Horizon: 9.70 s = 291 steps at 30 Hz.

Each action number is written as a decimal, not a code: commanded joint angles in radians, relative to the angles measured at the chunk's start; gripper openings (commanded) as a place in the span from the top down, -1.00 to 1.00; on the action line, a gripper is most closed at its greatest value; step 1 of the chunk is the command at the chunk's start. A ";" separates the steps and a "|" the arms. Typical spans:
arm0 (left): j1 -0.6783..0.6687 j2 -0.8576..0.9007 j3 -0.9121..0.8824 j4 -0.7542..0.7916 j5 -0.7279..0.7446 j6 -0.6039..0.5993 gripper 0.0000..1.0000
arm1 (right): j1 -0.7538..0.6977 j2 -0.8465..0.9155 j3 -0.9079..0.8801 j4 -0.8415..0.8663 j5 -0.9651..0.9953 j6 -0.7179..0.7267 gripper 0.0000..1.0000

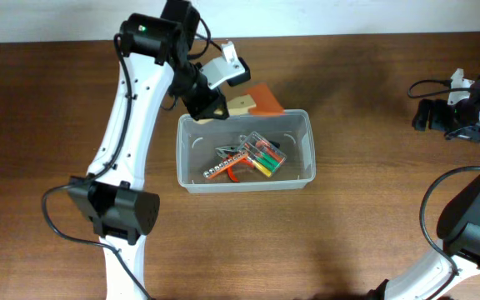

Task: Pack container

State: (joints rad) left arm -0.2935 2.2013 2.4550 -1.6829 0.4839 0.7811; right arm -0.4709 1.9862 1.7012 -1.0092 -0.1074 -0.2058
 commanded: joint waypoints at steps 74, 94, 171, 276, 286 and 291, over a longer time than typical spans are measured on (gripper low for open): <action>-0.093 0.086 -0.017 0.228 -0.047 -0.093 -0.47 | -0.002 0.001 -0.003 0.001 -0.010 0.005 -0.97; 0.074 -0.141 0.504 -0.005 -0.094 -0.422 -0.99 | -0.002 0.001 -0.003 0.001 -0.010 0.005 -0.97; 0.253 -2.004 -2.007 1.279 -0.327 -0.633 -0.98 | -0.002 0.001 -0.003 0.001 -0.010 0.005 -0.97; 0.327 -2.196 -2.429 1.577 -0.361 -0.653 -0.98 | 0.328 -1.059 -0.671 0.807 0.022 -0.010 -0.97; 0.327 -2.196 -2.429 1.577 -0.361 -0.653 -0.98 | 0.454 -1.526 -1.056 1.055 -0.067 0.036 -0.97; 0.327 -2.196 -2.429 1.577 -0.361 -0.653 -0.98 | 0.459 -1.699 -1.243 1.126 -0.074 0.051 -0.97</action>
State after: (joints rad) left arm 0.0277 0.0120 0.0349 -0.1085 0.1154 0.1337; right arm -0.0235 0.3683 0.5690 0.0883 -0.1570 -0.1822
